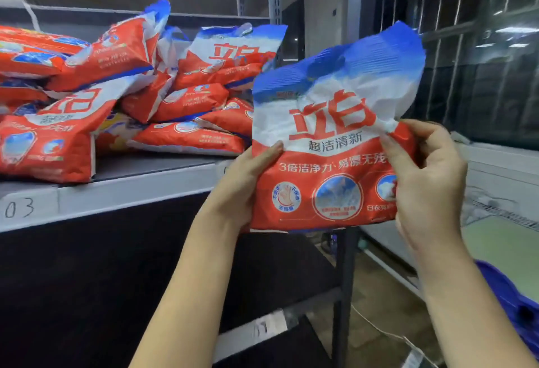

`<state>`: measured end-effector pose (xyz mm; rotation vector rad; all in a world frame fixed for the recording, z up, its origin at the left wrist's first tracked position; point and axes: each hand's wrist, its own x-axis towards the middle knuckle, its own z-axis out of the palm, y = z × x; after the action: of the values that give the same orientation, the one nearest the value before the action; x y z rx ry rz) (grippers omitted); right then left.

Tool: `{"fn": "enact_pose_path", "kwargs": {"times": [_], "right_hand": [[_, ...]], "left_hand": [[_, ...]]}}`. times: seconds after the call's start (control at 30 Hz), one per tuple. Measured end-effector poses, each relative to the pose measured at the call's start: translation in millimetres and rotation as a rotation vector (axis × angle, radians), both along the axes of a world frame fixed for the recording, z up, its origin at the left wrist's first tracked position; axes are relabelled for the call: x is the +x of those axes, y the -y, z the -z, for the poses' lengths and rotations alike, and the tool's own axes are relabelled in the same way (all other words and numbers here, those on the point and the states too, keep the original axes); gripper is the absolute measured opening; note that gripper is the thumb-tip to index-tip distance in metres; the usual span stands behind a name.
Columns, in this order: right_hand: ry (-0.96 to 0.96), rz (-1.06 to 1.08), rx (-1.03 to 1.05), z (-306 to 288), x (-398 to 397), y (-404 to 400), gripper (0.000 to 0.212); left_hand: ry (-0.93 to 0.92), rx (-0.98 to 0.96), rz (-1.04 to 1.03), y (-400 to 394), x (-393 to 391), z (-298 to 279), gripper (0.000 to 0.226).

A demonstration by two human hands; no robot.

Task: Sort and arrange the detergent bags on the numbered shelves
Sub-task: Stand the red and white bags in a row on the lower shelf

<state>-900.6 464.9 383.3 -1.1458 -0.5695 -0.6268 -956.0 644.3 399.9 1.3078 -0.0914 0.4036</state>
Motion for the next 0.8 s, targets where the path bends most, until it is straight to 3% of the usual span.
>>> {"fn": "enact_pose_path", "kwargs": {"times": [0.13, 0.27, 0.4, 0.43, 0.57, 0.8], "right_hand": [[-0.092, -0.056, -0.066, 60.1, -13.4, 14.7, 0.023], [-0.341, -0.211, -0.049, 126.8, -19.6, 25.9, 0.032], [-0.701, -0.526, -0.267, 195.5, -18.2, 34.0, 0.08], [-0.76, -0.62, -0.357, 210.2, -19.3, 32.5, 0.084], [-0.839, -0.712, -0.671, 247.4, -24.1, 10.9, 0.03], [-0.838, -0.635, -0.787, 250.5, 41.2, -51.6, 0.028]], "left_hand": [[-0.008, -0.08, -0.056, 18.0, -19.6, 72.8, 0.019], [-0.081, -0.1, -0.144, 27.7, -46.2, 139.1, 0.016], [-0.168, -0.125, -0.234, 20.6, -67.1, 192.6, 0.024], [-0.201, -0.133, -0.251, 16.4, -70.8, 205.2, 0.026], [-0.382, -0.183, -0.318, -6.1, -75.0, 246.5, 0.024], [-0.401, -0.261, -0.503, -63.2, -10.2, 262.9, 0.016]]}}
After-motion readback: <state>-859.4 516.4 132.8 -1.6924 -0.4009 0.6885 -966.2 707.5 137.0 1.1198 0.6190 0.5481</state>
